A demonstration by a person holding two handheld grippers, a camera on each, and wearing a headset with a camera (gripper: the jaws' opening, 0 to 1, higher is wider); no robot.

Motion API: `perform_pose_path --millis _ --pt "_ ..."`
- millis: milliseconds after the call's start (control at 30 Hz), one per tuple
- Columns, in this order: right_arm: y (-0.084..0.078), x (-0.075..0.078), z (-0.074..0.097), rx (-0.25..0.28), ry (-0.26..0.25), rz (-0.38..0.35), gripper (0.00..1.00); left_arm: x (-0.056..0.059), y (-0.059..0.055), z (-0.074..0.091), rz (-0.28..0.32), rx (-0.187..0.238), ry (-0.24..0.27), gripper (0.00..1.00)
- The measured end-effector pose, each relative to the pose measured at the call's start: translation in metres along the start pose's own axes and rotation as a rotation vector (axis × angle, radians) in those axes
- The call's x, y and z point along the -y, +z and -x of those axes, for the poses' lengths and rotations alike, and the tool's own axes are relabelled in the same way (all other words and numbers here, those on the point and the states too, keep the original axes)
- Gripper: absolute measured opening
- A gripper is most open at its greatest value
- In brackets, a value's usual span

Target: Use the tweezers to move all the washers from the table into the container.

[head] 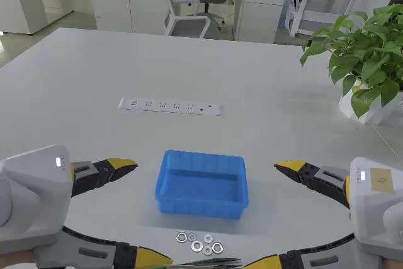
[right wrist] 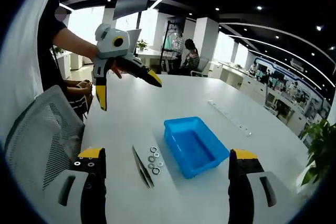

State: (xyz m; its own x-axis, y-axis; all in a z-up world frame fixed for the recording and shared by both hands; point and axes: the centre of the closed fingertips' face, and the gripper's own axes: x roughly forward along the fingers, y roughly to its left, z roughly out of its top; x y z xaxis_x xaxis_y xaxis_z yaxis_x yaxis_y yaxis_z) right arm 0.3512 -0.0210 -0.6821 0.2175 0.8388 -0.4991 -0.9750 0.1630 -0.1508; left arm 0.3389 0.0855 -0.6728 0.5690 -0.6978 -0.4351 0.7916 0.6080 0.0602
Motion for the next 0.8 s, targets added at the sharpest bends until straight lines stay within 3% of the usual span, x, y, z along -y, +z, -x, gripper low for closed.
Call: perform_pose_path --millis 267,567,800 --pt "0.001 -0.003 -0.003 0.0 0.014 0.004 0.95 -0.004 0.001 0.005 0.007 0.017 0.024 0.93" --pt "0.001 -0.001 -0.001 0.0 0.005 0.001 0.95 -0.015 0.007 0.008 0.001 0.03 0.052 0.94" --pt "-0.001 0.0 0.001 -0.004 -0.004 -0.008 0.95 -0.015 0.007 0.008 -0.013 0.021 0.051 0.94"
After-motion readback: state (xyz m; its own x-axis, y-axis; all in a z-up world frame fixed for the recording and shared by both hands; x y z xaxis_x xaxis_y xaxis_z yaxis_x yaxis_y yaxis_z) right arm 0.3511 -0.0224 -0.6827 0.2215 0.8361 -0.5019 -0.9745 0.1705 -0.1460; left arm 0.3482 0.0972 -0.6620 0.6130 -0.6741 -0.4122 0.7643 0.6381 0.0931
